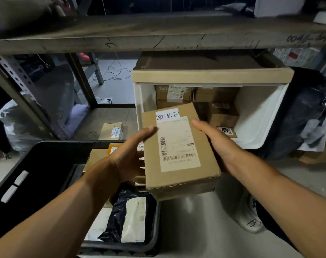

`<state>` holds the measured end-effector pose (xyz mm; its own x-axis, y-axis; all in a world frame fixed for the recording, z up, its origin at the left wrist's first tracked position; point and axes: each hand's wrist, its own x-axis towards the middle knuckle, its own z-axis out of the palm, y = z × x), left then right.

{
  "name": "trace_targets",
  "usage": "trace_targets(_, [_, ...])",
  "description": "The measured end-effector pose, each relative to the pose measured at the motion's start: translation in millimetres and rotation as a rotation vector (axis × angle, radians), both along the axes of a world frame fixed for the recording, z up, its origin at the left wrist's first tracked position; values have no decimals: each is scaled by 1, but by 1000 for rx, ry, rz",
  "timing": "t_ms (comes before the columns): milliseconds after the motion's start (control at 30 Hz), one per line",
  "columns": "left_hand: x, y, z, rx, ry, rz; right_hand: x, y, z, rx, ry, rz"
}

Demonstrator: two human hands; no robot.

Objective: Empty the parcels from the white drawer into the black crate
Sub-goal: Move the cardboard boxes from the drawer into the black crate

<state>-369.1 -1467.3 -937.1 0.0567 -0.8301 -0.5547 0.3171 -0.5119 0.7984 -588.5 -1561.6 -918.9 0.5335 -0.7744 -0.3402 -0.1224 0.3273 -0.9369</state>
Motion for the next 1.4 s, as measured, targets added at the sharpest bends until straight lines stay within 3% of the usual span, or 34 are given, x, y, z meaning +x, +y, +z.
trace_targets(200, [0,7,2,-16,27,249,-2,-4,-2,114,-8,74])
trace_targets(333, [-2,9,1,-42,108,380,2,-7,-14,144,-15,0])
trace_targets(633, [13,5,-9,35,-17,323,-5,-13,-12,164,8,-127])
trace_targets(733, [23,6,-6,45,-13,167,-12,-15,-13,158,34,-93])
trace_targets(867, [19,10,-3,44,-33,48,-11,-17,-15,133,-58,-218])
trace_targets(1067, [21,14,-15,41,-7,115,-6,-12,-12,154,-10,-173])
trace_targets(1233, [27,22,-17,39,9,56,-4,-10,-10,187,1,-175])
trace_targets(1400, [35,22,-12,19,29,185,-3,-11,-10,184,-14,-200])
